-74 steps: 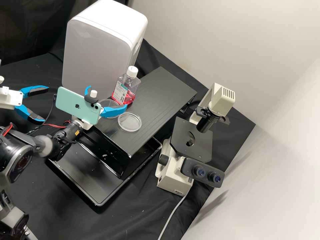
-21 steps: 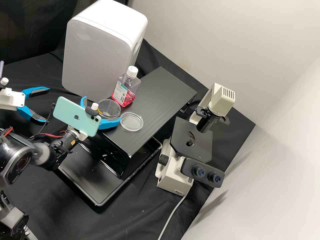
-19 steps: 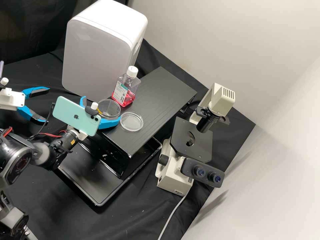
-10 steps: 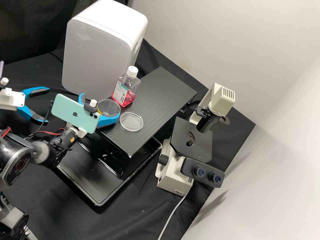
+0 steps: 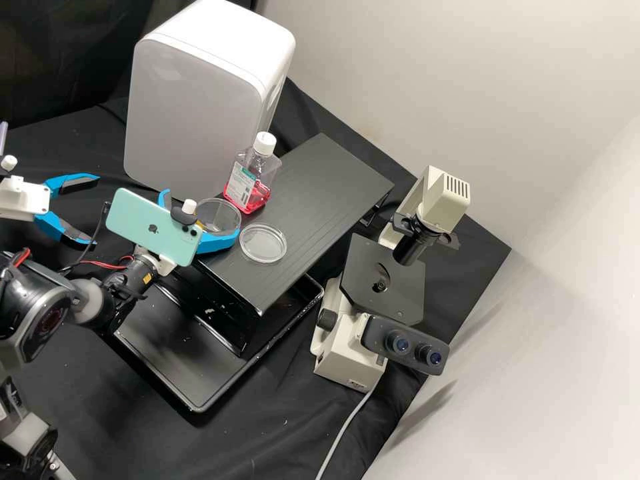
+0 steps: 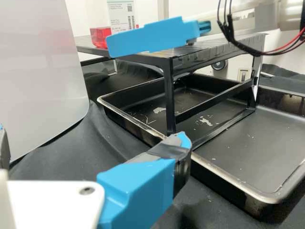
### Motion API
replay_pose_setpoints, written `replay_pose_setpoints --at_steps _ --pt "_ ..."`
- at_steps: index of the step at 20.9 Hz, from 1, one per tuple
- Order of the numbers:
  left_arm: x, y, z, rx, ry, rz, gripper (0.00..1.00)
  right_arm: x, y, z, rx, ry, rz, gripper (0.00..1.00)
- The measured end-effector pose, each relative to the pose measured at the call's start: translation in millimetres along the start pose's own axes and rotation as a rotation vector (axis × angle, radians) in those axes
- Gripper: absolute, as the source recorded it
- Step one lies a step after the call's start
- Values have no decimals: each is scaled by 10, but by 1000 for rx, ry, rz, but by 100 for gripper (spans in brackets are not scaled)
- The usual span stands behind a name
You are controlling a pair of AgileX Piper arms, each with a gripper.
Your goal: Place the lid on the petri dish
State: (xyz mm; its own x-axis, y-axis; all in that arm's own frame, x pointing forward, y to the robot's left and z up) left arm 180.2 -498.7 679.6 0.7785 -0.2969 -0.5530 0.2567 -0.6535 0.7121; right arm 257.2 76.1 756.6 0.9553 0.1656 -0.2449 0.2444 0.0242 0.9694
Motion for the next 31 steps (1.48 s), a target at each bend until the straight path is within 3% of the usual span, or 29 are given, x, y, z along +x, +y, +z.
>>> replay_pose_setpoints --at_steps 10,16,23,24,31 --pt "0 0 0 0 0 0 100 30 -26 26 0 -9 -9 100" --pt "0 1 -5 0 2 0 100 110 28 62 1 -16 17 100" --pt "23 23 -10 -1 3 11 100 114 26 63 1 -16 16 100" --pt "23 23 -10 -1 3 11 100 114 26 63 1 -16 16 0" --pt "23 23 -10 -1 3 11 100 120 19 70 1 -15 17 0"
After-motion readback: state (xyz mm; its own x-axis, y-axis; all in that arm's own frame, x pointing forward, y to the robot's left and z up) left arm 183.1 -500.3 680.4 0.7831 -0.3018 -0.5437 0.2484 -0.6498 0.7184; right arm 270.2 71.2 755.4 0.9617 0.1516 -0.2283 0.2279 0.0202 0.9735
